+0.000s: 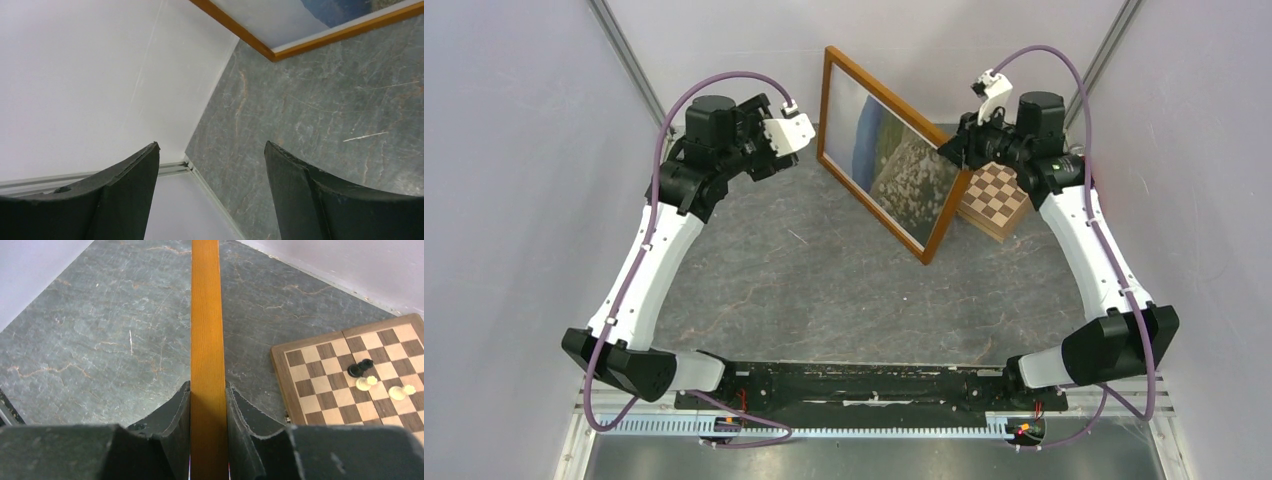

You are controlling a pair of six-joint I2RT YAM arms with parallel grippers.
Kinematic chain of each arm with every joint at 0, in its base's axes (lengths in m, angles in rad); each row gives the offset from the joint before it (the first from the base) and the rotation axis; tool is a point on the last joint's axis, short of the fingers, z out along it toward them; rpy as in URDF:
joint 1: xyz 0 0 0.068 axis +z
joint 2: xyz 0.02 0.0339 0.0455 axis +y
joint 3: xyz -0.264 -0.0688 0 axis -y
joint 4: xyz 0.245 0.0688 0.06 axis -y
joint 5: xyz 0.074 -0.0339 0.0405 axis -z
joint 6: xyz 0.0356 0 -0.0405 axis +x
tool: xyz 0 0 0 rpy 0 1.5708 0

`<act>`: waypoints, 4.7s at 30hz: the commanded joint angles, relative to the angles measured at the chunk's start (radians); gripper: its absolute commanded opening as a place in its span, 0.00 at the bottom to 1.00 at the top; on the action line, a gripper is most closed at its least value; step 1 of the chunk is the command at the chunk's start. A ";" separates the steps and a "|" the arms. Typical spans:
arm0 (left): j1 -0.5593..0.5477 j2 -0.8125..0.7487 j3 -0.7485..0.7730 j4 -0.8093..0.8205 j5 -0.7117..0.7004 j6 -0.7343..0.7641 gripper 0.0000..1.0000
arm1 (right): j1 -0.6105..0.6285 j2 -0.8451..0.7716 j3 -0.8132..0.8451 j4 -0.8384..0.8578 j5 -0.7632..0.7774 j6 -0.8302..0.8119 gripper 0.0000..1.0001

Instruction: Put the photo into the frame

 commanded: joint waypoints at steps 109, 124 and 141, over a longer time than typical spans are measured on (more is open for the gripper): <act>-0.050 -0.152 -0.357 0.042 -0.025 -0.181 0.85 | -0.027 0.108 -1.068 0.896 -0.035 0.276 0.80; -0.050 -0.262 -0.492 0.116 -0.111 -0.421 0.86 | -0.016 -0.159 -0.931 0.558 -0.106 -0.004 0.84; -0.026 -0.490 -0.729 0.286 -0.280 -0.802 1.00 | -0.020 -0.544 -0.852 0.373 0.295 -0.164 0.98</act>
